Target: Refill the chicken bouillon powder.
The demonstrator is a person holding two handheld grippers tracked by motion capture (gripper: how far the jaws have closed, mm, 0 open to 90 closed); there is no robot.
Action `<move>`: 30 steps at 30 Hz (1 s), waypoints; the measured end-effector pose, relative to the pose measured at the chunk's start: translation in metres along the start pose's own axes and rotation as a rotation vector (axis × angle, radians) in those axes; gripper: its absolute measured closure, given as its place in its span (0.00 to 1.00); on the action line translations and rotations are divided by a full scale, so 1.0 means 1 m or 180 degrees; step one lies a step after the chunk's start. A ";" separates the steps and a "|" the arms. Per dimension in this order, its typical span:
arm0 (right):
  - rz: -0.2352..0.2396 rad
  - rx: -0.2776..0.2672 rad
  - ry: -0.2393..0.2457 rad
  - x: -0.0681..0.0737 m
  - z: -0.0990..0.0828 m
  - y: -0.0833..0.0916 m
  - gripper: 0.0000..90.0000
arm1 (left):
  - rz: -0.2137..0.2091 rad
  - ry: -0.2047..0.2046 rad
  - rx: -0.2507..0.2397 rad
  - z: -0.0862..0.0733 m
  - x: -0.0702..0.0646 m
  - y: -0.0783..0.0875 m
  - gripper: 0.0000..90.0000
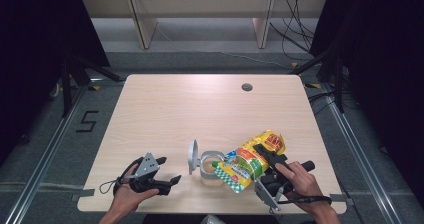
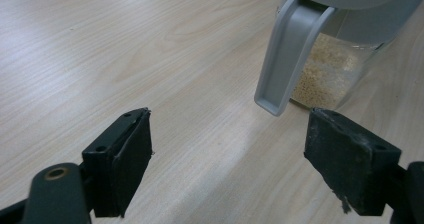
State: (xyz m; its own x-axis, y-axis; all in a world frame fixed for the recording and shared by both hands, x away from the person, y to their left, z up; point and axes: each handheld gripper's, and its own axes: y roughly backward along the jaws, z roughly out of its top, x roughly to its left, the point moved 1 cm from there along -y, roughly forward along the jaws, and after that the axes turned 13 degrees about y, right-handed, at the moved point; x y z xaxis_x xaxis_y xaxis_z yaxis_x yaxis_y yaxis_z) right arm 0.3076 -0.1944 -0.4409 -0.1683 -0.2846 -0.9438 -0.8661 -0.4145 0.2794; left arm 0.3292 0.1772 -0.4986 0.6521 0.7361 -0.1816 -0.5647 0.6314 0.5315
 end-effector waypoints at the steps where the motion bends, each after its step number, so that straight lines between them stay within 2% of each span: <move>1: 0.0041 -0.0050 -0.0163 0.004 0.000 -0.002 0.63 | 0.0004 -0.0019 0.0015 0.000 0.000 0.000 0.21; 3: 0.0043 -0.0069 -0.0125 0.003 0.000 -0.002 0.63 | -0.0025 0.0028 -0.0031 0.000 -0.001 -0.001 0.21; 4: 0.0070 -0.0085 -0.0264 0.006 0.000 -0.002 0.63 | -0.0039 0.0052 -0.0052 0.000 -0.001 -0.001 0.21; 5: 0.0086 -0.0155 -0.0202 0.004 -0.001 -0.003 0.63 | -0.0041 0.0059 -0.0061 0.000 -0.002 -0.001 0.21; 6: 0.0098 -0.0137 -0.0397 0.008 -0.001 -0.002 0.63 | -0.0036 0.0081 -0.0062 0.000 -0.002 0.000 0.21; 8: 0.0128 -0.0132 -0.0385 0.009 -0.002 -0.002 0.64 | -0.0041 0.0114 -0.0064 0.000 -0.003 0.000 0.21; 9: 0.0153 -0.0112 -0.0461 0.011 -0.003 -0.001 0.64 | -0.0031 0.0081 -0.0060 0.000 -0.002 0.000 0.21; 12: 0.0154 -0.0161 -0.0518 0.011 -0.004 -0.001 0.64 | -0.0030 0.0036 -0.0052 0.000 -0.001 0.001 0.21; 16: 0.0159 -0.0152 -0.0533 0.012 -0.003 -0.001 0.65 | -0.0037 0.0052 -0.0064 0.000 -0.002 0.000 0.21; 18: 0.0178 -0.0203 -0.0413 0.010 -0.004 -0.002 0.65 | -0.0028 0.0038 -0.0063 0.000 -0.001 0.001 0.21; 19: 0.0194 -0.0219 -0.0577 0.013 -0.004 -0.002 0.65 | -0.0014 0.0040 -0.0060 0.000 -0.001 0.001 0.21; 20: 0.0236 -0.0206 -0.0675 0.015 -0.003 -0.002 0.65 | -0.0012 0.0039 -0.0058 0.000 -0.001 0.001 0.21; 21: 0.0235 -0.0224 -0.0620 0.013 -0.004 -0.002 0.65 | -0.0020 0.0040 -0.0060 0.000 -0.001 0.001 0.21; 22: 0.0202 -0.0245 -0.0478 0.011 -0.005 -0.003 0.65 | -0.0024 0.0024 -0.0050 0.000 -0.001 0.001 0.21; 23: 0.0205 -0.0277 -0.0523 0.012 -0.005 -0.004 0.66 | -0.0021 0.0017 -0.0041 0.000 -0.001 0.001 0.21; 24: 0.0253 -0.0266 -0.0727 0.015 -0.004 -0.003 0.66 | -0.0028 0.0022 -0.0042 0.000 -0.001 0.001 0.21; 27: 0.0266 -0.0284 -0.0790 0.017 -0.005 -0.004 0.66 | -0.0029 0.0020 -0.0041 0.000 -0.001 0.001 0.21; 28: 0.0247 -0.0325 -0.0766 0.016 -0.006 -0.004 0.66 | -0.0028 0.0024 -0.0047 0.000 -0.001 0.001 0.21; 29: 0.0256 -0.0316 -0.0824 0.017 -0.007 -0.004 0.66 | -0.0027 0.0027 -0.0047 0.000 -0.001 0.001 0.21; 30: 0.0265 -0.0305 -0.0850 0.017 -0.008 -0.003 0.66 | -0.0029 0.0126 -0.0059 -0.001 -0.002 0.000 0.21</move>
State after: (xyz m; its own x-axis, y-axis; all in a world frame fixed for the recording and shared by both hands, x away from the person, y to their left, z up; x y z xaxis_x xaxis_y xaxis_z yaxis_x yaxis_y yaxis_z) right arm 0.3111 -0.2045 -0.4568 -0.3658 -0.0887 -0.9264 -0.7979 -0.4825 0.3613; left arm 0.3275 0.1759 -0.4987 0.6369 0.7391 -0.2192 -0.5683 0.6422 0.5144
